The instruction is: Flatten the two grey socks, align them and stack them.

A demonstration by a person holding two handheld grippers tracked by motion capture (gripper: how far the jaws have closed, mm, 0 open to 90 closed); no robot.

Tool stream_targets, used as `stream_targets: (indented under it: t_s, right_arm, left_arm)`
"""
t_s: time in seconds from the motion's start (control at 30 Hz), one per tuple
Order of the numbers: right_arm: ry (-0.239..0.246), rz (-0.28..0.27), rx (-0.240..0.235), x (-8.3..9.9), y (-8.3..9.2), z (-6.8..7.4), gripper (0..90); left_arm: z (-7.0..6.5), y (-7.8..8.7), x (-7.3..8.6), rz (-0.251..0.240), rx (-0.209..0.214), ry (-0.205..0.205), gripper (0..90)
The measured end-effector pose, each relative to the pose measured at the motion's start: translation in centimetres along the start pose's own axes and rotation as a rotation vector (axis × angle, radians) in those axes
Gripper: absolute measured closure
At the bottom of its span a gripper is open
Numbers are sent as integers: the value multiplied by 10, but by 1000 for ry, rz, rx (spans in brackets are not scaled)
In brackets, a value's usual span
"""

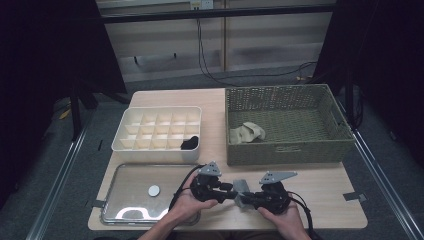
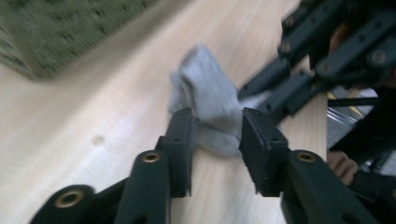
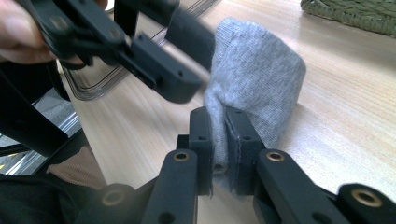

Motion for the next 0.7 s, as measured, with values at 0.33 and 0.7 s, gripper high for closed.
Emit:
stream_targets:
  t_s: [0.33,0.7]
  right_arm:
    - [8,-10,-6,2,-1,1,826]
    - [-26,-15,-15,1,3,0,766]
  left_arm:
    - [11,-13,-14,-12,-17,51,522]
    - [14,-18,-5,18,-21,44,535]
Point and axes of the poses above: each handheld gripper's, and its own axes: y roughly backward along the jaws, x roughly out of its underside, z roughly to its left, the point moved 1 cm from there along -y, roughly forward along the jaws, and after that the axes turned 3 degrees about -z, right-handed, at the moved point
